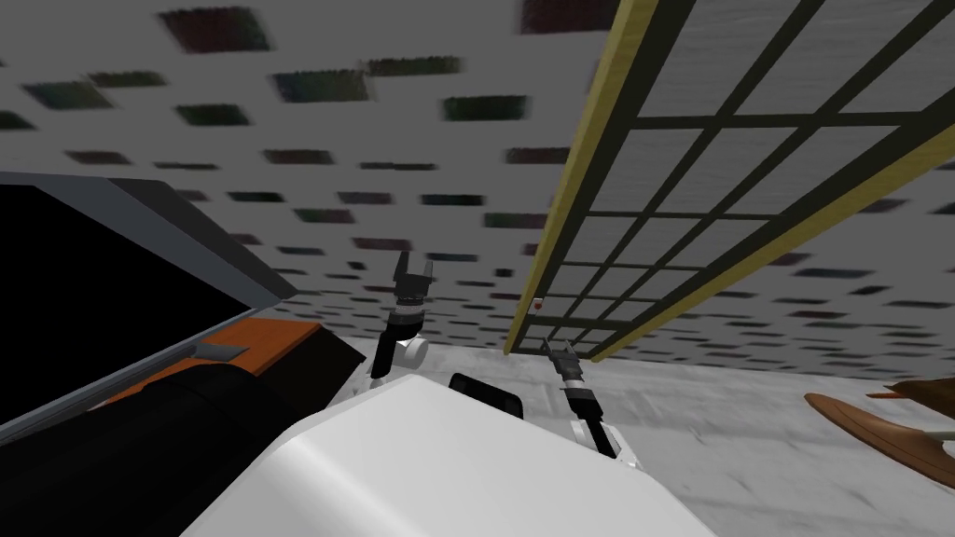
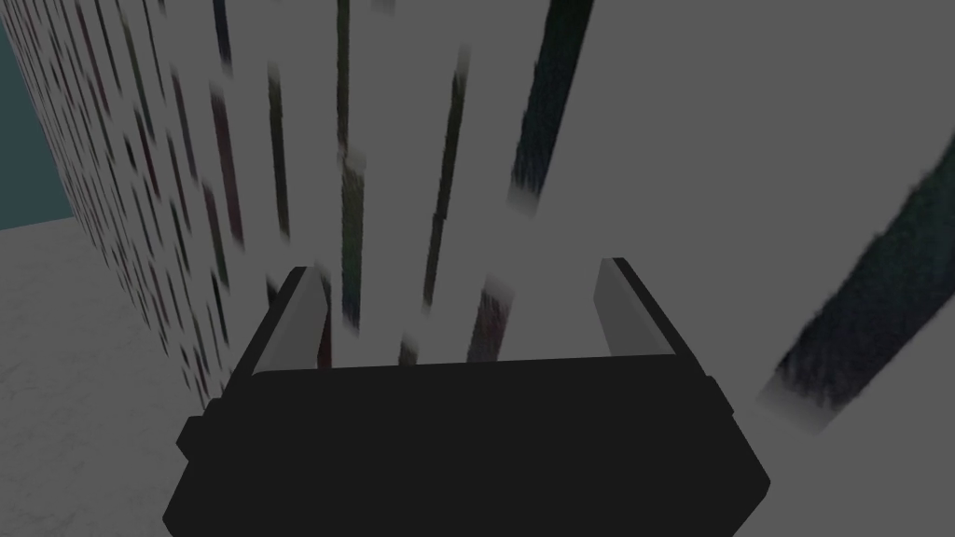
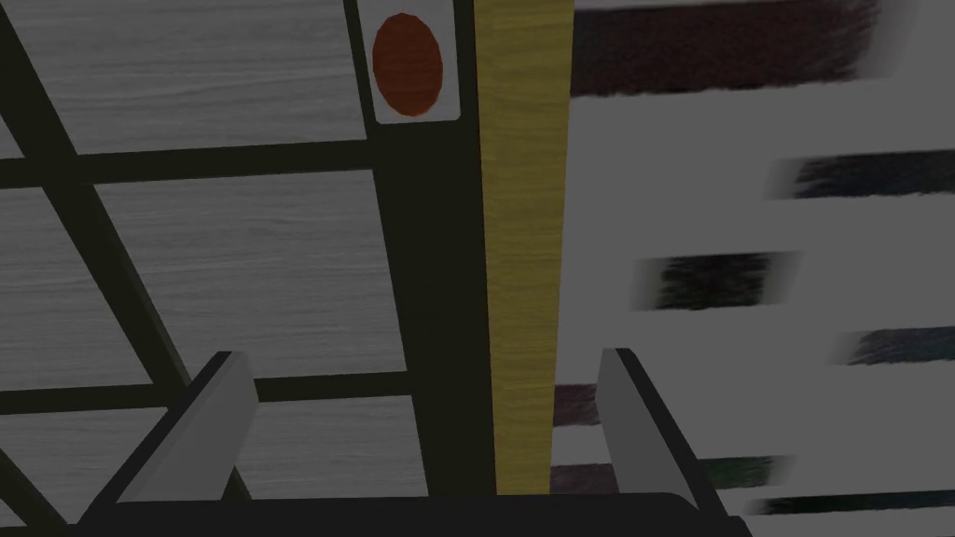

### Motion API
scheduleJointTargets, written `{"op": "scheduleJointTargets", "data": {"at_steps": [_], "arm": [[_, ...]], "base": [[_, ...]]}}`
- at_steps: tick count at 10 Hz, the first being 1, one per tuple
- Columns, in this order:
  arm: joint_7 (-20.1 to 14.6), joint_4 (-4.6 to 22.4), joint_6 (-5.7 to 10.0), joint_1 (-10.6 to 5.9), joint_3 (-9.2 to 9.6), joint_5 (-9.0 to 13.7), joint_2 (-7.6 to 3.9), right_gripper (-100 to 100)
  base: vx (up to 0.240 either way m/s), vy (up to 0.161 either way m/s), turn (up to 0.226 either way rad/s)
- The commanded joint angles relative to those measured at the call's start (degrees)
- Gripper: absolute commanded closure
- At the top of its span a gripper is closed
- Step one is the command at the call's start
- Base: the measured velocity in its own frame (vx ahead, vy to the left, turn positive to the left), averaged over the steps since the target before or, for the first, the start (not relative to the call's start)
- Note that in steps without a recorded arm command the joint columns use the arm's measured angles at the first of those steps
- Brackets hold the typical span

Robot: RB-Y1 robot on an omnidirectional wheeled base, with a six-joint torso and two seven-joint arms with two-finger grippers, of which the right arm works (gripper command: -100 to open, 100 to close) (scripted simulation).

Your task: Pull the door open

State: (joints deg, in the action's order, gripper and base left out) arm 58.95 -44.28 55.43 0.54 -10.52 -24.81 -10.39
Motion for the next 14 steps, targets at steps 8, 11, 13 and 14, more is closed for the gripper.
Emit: {"op": "scheduleJointTargets", "data": {"at_steps": [8,11,13,14], "arm": [[3.8,6.8,1.6,-1.06,-2.05,-0.8,-1.15,-100],[3.9,7.8,2.35,-0.61,-3.16,0.1,-1.91,-100],[4.0,8.8,3.15,-0.11,-4.4,1.2,-2.77,-100],[4.0,9.4,3.66,0.2,-5.21,1.9,-3.33,-100]], "base": [[0.118,0.0,0.044],[0.107,0.053,0.108],[0.149,0.035,0.184],[0.216,0.041,0.252]]}}
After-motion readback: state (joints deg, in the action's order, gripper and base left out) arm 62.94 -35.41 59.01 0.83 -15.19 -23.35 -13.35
